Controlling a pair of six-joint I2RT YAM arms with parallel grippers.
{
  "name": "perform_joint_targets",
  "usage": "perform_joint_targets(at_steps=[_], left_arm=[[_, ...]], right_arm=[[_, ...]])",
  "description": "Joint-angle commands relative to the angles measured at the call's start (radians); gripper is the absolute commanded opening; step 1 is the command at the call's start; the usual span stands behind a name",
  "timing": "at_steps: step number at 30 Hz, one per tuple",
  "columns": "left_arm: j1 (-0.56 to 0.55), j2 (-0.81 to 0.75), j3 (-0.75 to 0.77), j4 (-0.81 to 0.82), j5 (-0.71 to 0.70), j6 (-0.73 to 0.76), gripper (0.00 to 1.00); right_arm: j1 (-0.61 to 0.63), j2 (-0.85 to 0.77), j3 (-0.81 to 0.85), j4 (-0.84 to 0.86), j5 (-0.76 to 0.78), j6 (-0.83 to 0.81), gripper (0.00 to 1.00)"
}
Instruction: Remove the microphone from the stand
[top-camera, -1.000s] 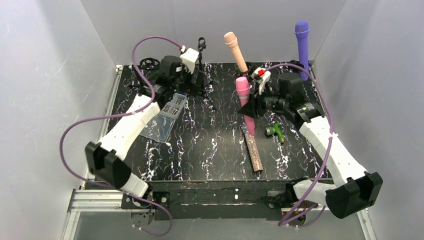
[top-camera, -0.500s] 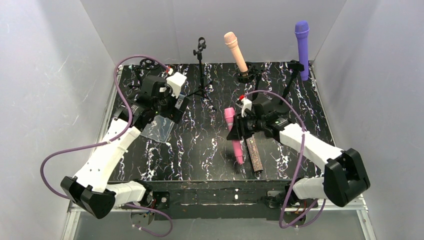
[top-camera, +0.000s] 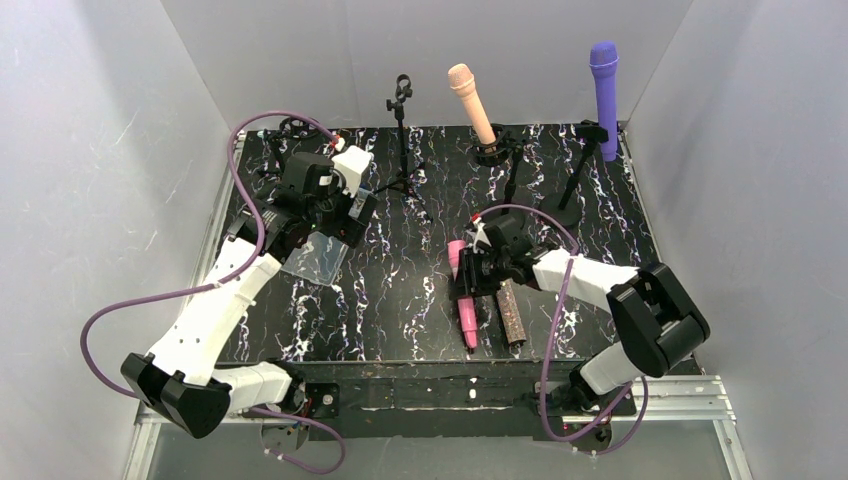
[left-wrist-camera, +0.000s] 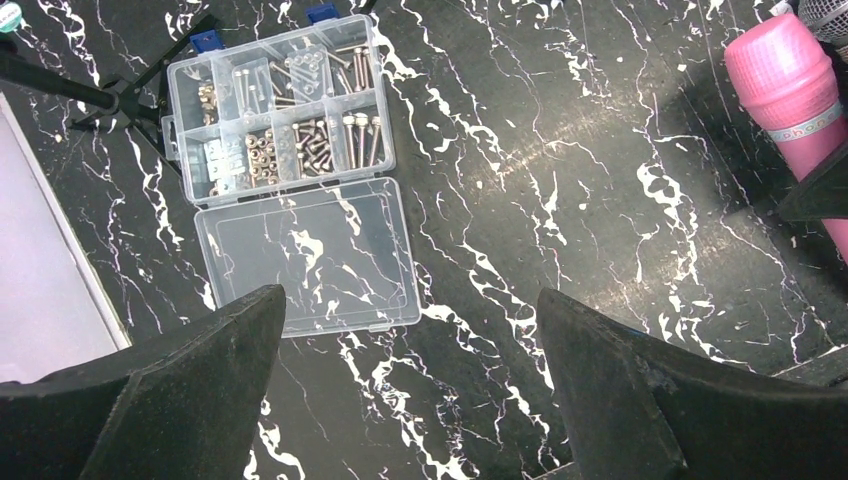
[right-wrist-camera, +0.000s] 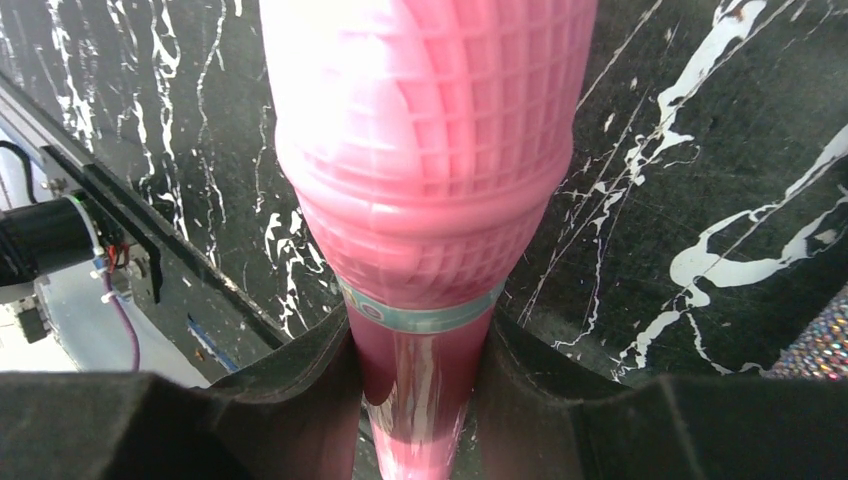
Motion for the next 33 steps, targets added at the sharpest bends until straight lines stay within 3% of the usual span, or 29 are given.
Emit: perform_joint_targets(at_steps=[1,13,23,29,33], left_arm=[[0.004,-0.023,0.035,-0.038,-0.031,0.016,0.98],[0.004,-0.023,0.056,-0.063,-0.016,0.008,0.98],[0.004,-0.025,0.052,-0.068,-0.008,0.007,0.98],[0.004,-0.026,0.059,-0.071,-0.006,0.012,0.98],[0.004,-0.030,0.057,-0.076,-0.003,0.015,0.98]], right_arm=[[0.020,0.031,0.013,0.020,0.058,0.029,0.01],[0.029,0.056,0.029,-0.041,0.156,0.034,0.06],[0.031,0.068,0.032,-0.060,0.202,0.023,0.24],[0.031,0.076,0.048,-0.090,0.246,0.006,0.24],[0.034,0.076,0.064,-0.132,0.283,-0.016,0.19]])
